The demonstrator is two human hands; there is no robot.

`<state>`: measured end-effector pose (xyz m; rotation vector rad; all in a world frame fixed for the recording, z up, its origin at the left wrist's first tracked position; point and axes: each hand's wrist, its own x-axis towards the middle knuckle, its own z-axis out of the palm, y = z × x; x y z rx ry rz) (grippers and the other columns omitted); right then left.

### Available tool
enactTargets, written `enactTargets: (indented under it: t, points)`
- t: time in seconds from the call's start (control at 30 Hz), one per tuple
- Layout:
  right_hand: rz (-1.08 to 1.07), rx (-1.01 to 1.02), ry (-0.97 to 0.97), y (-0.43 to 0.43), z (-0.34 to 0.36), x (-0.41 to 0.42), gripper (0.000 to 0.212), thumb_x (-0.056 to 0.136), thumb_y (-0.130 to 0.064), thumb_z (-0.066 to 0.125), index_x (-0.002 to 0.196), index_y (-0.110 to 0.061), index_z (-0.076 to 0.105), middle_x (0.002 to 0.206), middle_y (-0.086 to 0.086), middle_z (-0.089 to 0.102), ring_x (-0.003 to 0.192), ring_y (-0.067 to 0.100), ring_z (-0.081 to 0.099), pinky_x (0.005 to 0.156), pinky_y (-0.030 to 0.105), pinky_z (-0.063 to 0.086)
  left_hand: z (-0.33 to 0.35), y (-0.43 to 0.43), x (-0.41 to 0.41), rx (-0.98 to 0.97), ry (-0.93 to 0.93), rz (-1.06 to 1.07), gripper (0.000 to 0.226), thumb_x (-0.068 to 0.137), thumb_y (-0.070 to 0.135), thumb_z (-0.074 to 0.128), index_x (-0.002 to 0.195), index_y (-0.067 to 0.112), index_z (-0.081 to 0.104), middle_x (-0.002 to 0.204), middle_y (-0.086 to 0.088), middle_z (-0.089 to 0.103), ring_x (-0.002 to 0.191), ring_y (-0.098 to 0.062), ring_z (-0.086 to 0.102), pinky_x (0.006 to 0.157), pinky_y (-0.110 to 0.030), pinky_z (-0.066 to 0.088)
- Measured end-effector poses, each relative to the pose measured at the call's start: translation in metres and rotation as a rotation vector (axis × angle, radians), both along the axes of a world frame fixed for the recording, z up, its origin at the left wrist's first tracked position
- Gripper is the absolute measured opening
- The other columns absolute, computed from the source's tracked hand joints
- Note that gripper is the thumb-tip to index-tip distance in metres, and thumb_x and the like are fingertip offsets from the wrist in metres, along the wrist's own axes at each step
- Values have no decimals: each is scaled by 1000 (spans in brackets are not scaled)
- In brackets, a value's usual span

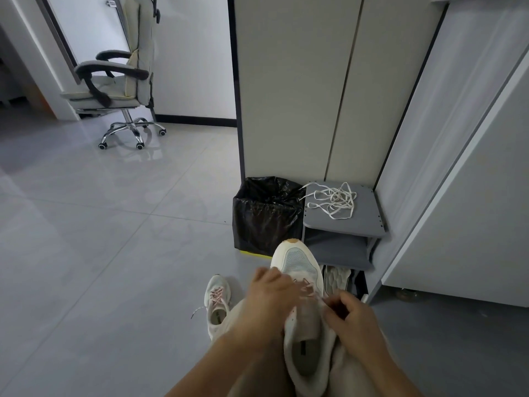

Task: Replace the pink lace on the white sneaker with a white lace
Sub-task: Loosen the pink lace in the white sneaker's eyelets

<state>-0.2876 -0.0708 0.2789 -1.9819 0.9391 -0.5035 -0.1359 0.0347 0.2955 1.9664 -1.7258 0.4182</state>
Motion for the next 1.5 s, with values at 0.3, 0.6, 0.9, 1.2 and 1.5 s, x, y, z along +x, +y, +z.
enactTargets:
  t: [0.3, 0.6, 0.9, 1.2, 1.5]
  points:
    - [36, -34, -33, 4, -7, 1, 21, 77, -8, 70, 70, -25, 60, 79, -16, 64, 71, 6, 61, 59, 13, 46, -29, 50, 42, -10, 462, 449, 19, 69, 14, 60, 76, 32, 64, 77, 6, 59, 74, -25, 59, 67, -31, 40]
    - [-9, -20, -44, 5, -6, -2, 15, 79, -14, 71, 75, -26, 62, 76, -10, 66, 76, -2, 60, 65, 14, 47, -17, -30, -28, 147, -29, 54, 25, 51, 32, 86, 64, 28, 65, 67, 15, 63, 67, -6, 56, 69, -20, 47]
    - [13, -70, 10, 13, -3, 2, 14, 79, -17, 69, 70, -24, 61, 68, -7, 63, 71, -1, 57, 60, 15, 45, -23, 37, 22, -47, -32, 168, 25, 82, 29, 43, 64, 22, 60, 64, 10, 57, 72, -6, 39, 74, -23, 33]
    - [-38, -22, -10, 12, -6, -1, 25, 79, -14, 71, 88, -29, 54, 72, -10, 63, 71, 6, 61, 61, 12, 44, -19, -7, -29, 168, -17, 146, 25, 54, 46, 81, 72, 37, 67, 72, 18, 57, 69, -5, 56, 65, -16, 47]
    - [-45, 80, -65, 4, 0, 3, 15, 85, -14, 64, 85, -28, 60, 82, -11, 66, 75, -5, 61, 62, 9, 44, -26, -30, -35, 172, 218, 275, 26, 44, 37, 90, 59, 36, 69, 62, 19, 58, 60, -3, 55, 62, -15, 37]
